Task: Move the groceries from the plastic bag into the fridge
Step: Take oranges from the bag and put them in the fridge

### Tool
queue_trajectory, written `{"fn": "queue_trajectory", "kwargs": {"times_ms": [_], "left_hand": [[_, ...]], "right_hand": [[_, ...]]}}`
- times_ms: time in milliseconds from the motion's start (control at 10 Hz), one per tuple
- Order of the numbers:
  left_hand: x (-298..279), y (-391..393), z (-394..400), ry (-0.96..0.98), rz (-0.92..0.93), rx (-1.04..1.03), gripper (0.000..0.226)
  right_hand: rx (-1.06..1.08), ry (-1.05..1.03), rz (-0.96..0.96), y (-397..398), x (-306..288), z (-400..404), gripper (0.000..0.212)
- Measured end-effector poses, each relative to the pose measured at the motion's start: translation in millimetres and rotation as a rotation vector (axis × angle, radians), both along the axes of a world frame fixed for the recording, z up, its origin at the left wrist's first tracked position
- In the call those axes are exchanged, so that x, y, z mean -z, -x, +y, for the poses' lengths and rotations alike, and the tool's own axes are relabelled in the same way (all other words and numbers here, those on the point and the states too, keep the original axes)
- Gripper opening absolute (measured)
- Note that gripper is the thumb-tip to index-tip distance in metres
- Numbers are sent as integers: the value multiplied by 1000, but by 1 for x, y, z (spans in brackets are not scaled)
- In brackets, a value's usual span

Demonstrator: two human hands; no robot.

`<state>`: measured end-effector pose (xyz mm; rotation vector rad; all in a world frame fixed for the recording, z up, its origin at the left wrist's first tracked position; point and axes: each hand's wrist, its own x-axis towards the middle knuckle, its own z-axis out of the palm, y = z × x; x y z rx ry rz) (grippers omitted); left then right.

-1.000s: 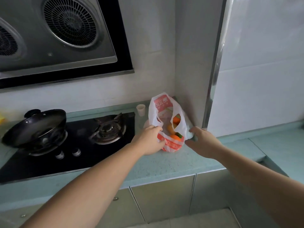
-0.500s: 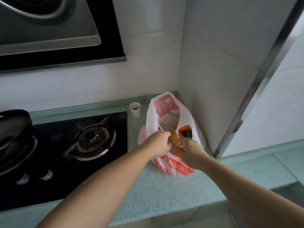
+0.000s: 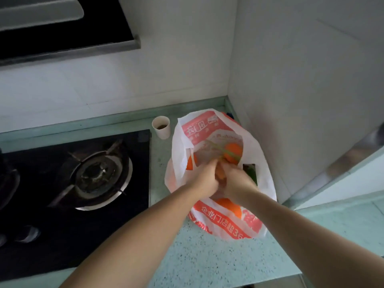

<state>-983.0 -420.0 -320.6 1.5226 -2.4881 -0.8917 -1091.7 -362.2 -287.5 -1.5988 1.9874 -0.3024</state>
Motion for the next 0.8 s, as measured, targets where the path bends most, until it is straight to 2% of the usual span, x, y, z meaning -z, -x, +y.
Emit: {"fn": "queue_trajectory", "kwargs": {"times_ms": [200, 400, 500, 600, 700, 800], "left_hand": [[-3, -3, -33, 143, -146, -52, 56], [14, -17, -55, 113, -198, -187, 53], [15, -28, -63, 142, -206, -265, 60], [21, -34, -76, 105, -225, -255, 64], [18, -37, -87, 53, -288, -302, 61], [24, -37, -96, -76, -347, -231, 70]], "right_hand": [[-157, 120, 324, 29, 0, -33, 47], [-101, 137, 389, 42, 17, -56, 43], [-75, 103, 440, 46, 19, -65, 51], [-59, 56, 510, 46, 16, -73, 63], [-55, 41, 541, 42, 18, -76, 60], [-57, 13, 553, 41, 24, -76, 57]]}}
